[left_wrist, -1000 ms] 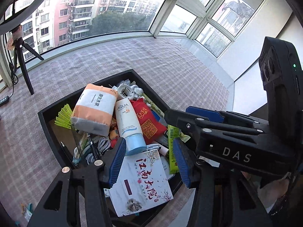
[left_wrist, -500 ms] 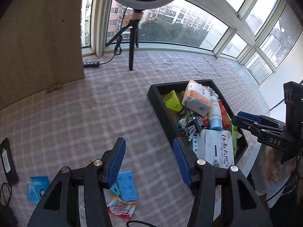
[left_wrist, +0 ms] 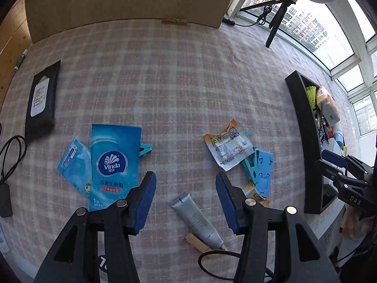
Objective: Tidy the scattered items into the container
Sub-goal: 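Move the right tool to the blue phone stand while the left tool approaches the grey tube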
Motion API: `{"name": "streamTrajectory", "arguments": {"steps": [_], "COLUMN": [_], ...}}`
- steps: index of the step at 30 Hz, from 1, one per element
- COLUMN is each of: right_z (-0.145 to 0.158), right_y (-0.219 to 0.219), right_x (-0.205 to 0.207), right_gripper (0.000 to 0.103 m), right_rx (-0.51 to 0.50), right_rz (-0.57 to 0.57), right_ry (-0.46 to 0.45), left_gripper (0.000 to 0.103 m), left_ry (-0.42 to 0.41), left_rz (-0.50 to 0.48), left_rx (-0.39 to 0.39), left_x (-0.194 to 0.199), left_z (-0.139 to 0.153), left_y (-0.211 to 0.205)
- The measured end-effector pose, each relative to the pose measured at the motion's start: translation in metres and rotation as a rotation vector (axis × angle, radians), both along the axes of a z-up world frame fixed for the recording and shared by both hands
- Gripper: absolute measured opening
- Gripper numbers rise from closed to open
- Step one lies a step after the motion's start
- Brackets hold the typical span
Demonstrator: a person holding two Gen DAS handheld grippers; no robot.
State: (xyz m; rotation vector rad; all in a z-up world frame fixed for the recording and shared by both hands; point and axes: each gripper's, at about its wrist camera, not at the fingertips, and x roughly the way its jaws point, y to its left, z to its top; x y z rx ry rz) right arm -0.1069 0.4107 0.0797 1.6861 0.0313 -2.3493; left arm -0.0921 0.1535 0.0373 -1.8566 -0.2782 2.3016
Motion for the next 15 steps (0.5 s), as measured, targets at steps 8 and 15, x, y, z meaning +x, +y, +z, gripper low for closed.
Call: {"name": "streamTrajectory", "arguments": {"steps": [8, 15], "right_z": [-0.039, -0.058], "right_y": [-0.037, -0.050], "right_x": [-0.011, -0.020], "right_gripper": [0.052, 0.052], "right_rx": [0.011, -0.001], "right_rz": [-0.059, -0.108], "right_ry": [-0.125, -0.185], "left_gripper": [0.050, 0.050], "left_ry": [-0.095, -0.104], "left_rz": [0.001, -0.002], "left_rx": [0.005, -0.014], "left_x": [0.033, 0.038], "left_z": [-0.031, -0.037], "left_y": [0.011, 0.020]}}
